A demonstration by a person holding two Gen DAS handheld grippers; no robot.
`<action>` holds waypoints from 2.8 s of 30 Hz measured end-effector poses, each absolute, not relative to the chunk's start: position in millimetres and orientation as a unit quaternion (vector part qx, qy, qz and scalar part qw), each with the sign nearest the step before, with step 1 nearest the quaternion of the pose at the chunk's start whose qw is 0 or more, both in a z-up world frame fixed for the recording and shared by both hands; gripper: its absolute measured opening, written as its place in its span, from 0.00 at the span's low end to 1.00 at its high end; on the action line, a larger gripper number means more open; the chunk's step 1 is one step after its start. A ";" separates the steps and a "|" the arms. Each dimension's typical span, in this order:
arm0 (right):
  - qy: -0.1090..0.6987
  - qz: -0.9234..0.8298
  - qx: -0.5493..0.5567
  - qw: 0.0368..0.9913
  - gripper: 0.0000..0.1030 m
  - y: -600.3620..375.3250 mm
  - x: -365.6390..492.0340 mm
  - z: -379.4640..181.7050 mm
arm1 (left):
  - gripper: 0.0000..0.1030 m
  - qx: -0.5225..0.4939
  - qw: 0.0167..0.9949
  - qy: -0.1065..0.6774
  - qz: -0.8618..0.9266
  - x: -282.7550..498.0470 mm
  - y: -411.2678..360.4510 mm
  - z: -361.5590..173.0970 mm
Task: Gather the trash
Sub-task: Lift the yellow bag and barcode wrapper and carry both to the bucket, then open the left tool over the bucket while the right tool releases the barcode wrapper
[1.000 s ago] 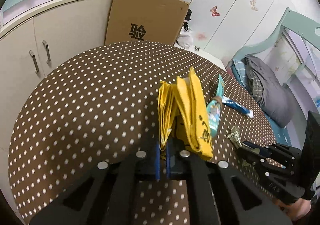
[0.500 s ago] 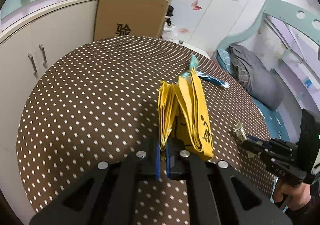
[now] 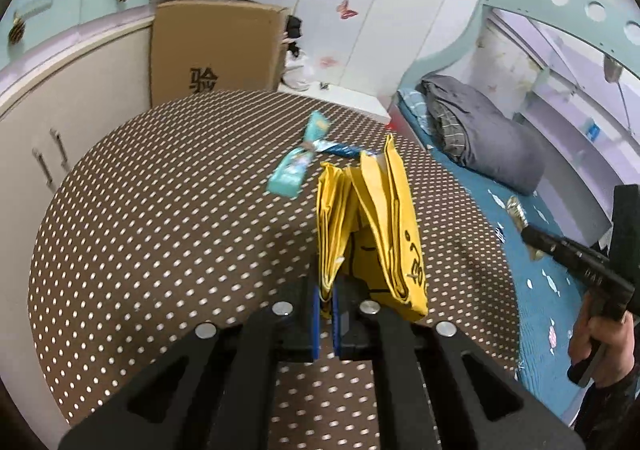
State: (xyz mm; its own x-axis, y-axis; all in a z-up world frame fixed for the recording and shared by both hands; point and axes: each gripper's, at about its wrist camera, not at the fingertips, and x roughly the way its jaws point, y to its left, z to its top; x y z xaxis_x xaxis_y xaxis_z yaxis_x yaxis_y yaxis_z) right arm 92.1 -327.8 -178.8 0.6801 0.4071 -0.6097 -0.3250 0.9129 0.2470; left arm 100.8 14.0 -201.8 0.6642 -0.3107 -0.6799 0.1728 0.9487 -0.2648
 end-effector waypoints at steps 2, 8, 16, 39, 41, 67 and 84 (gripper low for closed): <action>0.338 0.190 0.069 0.919 0.17 -343.9 89.8 -174.0 | 0.04 -0.083 0.909 0.383 -0.141 103.1 3.7 -195.2; 0.315 0.142 0.109 0.932 0.17 -404.2 87.7 -162.0 | 0.04 -0.057 0.912 0.370 -0.167 111.6 -29.9 -175.6; 0.312 0.063 0.168 0.933 0.17 -484.9 85.1 -175.4 | 0.04 -0.029 0.909 0.361 -0.204 123.3 -75.3 -159.2; 0.419 -0.038 0.331 0.845 0.71 -590.3 125.3 -339.0 | 0.04 0.052 0.873 0.369 -0.314 158.3 -239.0 -159.7; 0.417 -0.044 0.341 0.841 0.77 -596.1 121.3 -342.2 | 0.04 0.057 0.867 0.376 -0.321 163.8 -253.7 -165.6; 0.367 -0.088 0.350 0.857 0.86 -641.1 54.9 -299.6 | 0.18 0.146 0.786 0.469 -0.376 197.7 -413.4 -266.8; 0.370 -0.083 0.329 0.865 0.94 -609.6 55.0 -282.3 | 0.90 0.143 0.823 0.435 -0.338 185.5 -380.0 -249.0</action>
State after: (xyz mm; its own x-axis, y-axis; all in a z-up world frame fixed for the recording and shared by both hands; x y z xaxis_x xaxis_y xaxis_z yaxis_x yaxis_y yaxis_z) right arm 55.0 -609.6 -282.3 0.7121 0.1004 -0.6949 0.3869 0.7698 0.5077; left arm 185.5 -380.0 -249.0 0.3938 -0.4320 -0.8114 0.6801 0.7308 -0.0589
